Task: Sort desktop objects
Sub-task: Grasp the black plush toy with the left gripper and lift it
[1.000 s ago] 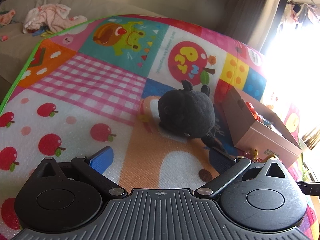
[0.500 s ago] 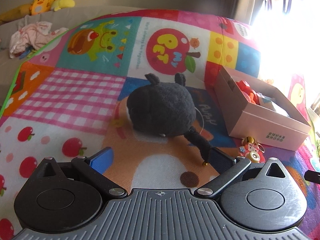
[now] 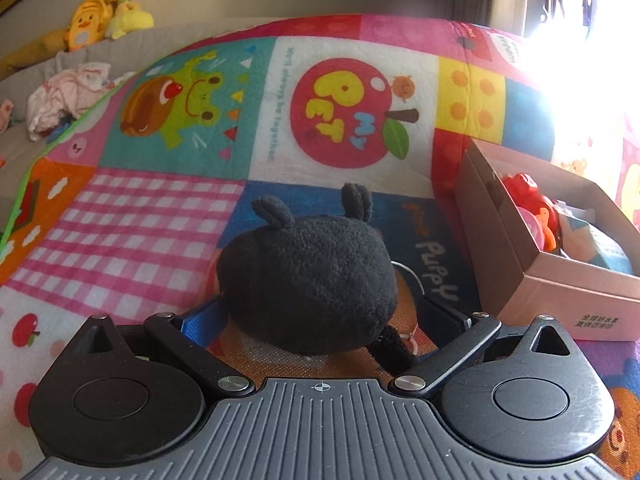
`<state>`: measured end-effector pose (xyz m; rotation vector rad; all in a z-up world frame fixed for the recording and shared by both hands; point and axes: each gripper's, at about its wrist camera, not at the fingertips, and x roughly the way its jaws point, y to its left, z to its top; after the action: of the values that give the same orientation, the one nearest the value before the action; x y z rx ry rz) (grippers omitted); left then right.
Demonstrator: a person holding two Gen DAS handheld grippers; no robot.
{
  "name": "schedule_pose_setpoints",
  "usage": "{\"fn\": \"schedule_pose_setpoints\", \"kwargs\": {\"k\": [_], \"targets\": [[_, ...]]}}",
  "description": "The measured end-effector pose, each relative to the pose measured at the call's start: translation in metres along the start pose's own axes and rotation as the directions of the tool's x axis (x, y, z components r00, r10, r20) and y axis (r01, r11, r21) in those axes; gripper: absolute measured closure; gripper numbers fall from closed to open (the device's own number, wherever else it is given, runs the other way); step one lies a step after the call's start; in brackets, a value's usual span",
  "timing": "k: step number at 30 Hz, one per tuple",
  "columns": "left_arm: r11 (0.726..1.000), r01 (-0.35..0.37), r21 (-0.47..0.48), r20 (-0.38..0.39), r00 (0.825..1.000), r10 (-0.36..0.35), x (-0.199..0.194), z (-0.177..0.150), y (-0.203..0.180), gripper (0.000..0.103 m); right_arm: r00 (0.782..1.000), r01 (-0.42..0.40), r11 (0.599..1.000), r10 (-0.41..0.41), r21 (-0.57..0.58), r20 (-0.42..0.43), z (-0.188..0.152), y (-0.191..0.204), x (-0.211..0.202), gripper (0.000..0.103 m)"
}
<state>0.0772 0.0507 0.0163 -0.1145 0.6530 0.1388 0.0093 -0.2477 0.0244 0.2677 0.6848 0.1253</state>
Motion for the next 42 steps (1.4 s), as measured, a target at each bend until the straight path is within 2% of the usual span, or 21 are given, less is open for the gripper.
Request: {"fn": "schedule_pose_setpoints", "kwargs": {"k": [1, 2, 3, 6, 9, 10, 13, 16, 19, 22, 26, 31, 32, 38, 42], "targets": [[1.0, -0.006, 0.009, 0.003, 1.0, 0.006, -0.001, 0.0, 0.0, 0.004, 1.0, -0.006, 1.0, 0.006, 0.004, 0.0, 0.0, -0.001, 0.0, 0.007], [0.999, -0.021, 0.025, 0.009, 1.0, 0.021, -0.002, 0.0, -0.001, 0.013, 1.0, -0.013, 1.0, 0.013, 0.01, 0.001, 0.0, -0.002, 0.0, 0.006], [0.999, -0.023, 0.039, 0.007, 1.0, 0.022, -0.003, 0.001, -0.001, 0.015, 1.0, -0.019, 1.0, 0.019, 0.015, 0.001, 0.0, -0.003, 0.0, 0.006], [0.998, 0.013, 0.055, -0.008, 1.0, -0.013, -0.014, 0.002, 0.003, 0.016, 1.0, -0.02, 1.0, 0.02, 0.02, 0.003, 0.0, -0.003, 0.0, 0.005], [0.991, 0.028, 0.133, -0.013, 1.0, -0.027, -0.035, -0.002, 0.003, 0.019, 1.0, -0.012, 1.0, 0.012, 0.018, 0.003, 0.0, -0.001, 0.0, 0.005], [0.987, 0.056, 0.151, -0.036, 0.998, -0.051, -0.044, -0.003, 0.005, 0.022, 1.0, -0.008, 1.0, 0.008, 0.018, 0.004, 0.0, -0.001, 0.0, 0.004], [0.973, 0.14, 0.184, -0.087, 0.988, -0.126, -0.074, -0.006, 0.014, 0.023, 1.0, -0.001, 1.0, 0.0, 0.017, 0.003, 0.0, -0.001, 0.0, 0.003], [0.963, 0.125, 0.238, -0.054, 0.992, -0.116, -0.1, -0.013, 0.021, 0.024, 1.0, -0.001, 1.0, 0.001, 0.017, 0.003, 0.001, -0.001, -0.001, 0.003], [0.962, 0.108, 0.251, -0.038, 0.994, -0.102, -0.109, -0.021, 0.025, 0.024, 1.0, 0.001, 1.0, -0.001, 0.016, 0.003, 0.001, -0.001, -0.001, 0.003], [0.971, 0.095, 0.218, -0.051, 0.995, -0.086, -0.109, -0.025, 0.029, 0.022, 1.0, 0.011, 1.0, -0.011, 0.011, 0.003, 0.001, 0.0, -0.001, 0.003], [0.975, 0.146, 0.165, -0.078, 0.988, -0.135, -0.107, -0.034, 0.034, 0.007, 1.0, 0.016, 1.0, -0.016, 0.009, 0.006, 0.0, 0.0, -0.001, 0.003], [0.985, 0.111, 0.135, -0.126, 0.988, -0.094, -0.075, -0.043, 0.02, 0.008, 1.0, 0.011, 1.0, -0.011, 0.014, 0.003, 0.0, 0.0, 0.0, 0.002], [0.984, 0.111, 0.137, -0.126, 0.988, -0.094, -0.07, -0.042, 0.018, 0.011, 1.0, 0.011, 1.0, -0.011, 0.014, 0.004, 0.0, 0.0, 0.0, 0.002], [0.977, 0.1, 0.187, -0.005, 0.995, -0.101, -0.065, -0.01, 0.005, 0.01, 1.0, -0.001, 1.0, 0.001, 0.023, 0.003, 0.0, -0.002, 0.0, 0.0], [0.978, 0.113, 0.177, 0.023, 0.993, -0.119, -0.044, 0.01, -0.002, 0.008, 1.0, -0.01, 0.999, 0.01, 0.034, 0.005, 0.0, -0.004, 0.0, 0.0]]}}
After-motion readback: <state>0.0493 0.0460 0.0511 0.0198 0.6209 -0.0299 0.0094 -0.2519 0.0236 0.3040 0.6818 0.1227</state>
